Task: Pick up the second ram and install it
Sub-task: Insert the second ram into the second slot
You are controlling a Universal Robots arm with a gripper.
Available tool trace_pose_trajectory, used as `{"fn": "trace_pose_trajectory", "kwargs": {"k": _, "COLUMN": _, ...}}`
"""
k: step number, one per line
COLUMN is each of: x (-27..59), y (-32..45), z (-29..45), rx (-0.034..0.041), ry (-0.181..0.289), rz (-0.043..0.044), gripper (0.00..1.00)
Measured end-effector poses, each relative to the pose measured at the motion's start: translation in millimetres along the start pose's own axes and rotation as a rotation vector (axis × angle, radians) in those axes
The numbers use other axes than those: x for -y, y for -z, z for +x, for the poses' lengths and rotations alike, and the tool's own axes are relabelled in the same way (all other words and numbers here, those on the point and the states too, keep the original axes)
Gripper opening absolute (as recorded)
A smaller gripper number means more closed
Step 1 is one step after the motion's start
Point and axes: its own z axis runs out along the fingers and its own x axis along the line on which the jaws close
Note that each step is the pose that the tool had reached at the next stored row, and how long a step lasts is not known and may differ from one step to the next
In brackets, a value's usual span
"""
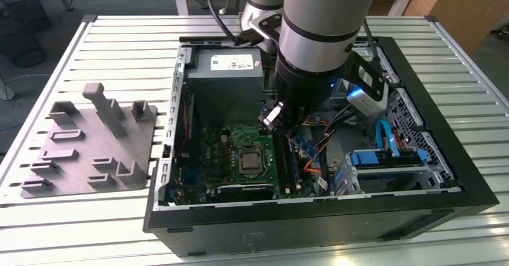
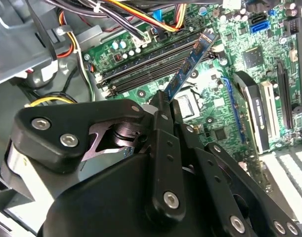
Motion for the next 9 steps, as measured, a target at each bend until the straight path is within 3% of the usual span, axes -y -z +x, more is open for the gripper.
{"fn": "trace_pose_trajectory", "kwargs": {"k": 9, "x": 0.0, "y": 0.0, "z": 0.0, "rx": 0.0049, "ry": -0.078, "rz": 0.0056, "gripper": 0.14}}
